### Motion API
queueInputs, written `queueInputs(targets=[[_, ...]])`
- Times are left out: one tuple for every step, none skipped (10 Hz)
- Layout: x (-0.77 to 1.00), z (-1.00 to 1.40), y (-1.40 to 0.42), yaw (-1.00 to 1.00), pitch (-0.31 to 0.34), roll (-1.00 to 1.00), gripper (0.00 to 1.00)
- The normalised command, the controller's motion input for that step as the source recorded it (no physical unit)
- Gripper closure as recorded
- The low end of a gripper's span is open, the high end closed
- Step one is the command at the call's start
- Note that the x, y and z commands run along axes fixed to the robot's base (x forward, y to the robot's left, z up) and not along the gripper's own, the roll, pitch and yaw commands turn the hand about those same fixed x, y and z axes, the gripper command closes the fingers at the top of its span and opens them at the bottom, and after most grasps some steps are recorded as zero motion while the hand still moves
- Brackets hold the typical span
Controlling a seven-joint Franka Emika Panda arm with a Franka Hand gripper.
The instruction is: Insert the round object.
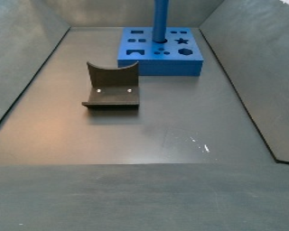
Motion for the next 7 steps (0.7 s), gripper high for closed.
queueInputs(targets=[[-0.02,-0.11,0.12,0.00,0.000,0.00,1.00],[-0.04,-0.15,0.23,0.00,0.000,0.00,1.00],[-0.25,-0.10,0.12,-0.05,-0.069,-0.02,1.00],[-0.07,-0.07,0.00,-0.01,-0.040,-0.06,1.00],[0.00,-0.15,-0.06,0.00,-0.011,-0.09,1.00],[0.03,-0.23,-0.01,-0.01,-0.006,-0.11,1.00],[0.07,-0.32,0.00,-0.03,0.000,-0.09,1.00]])
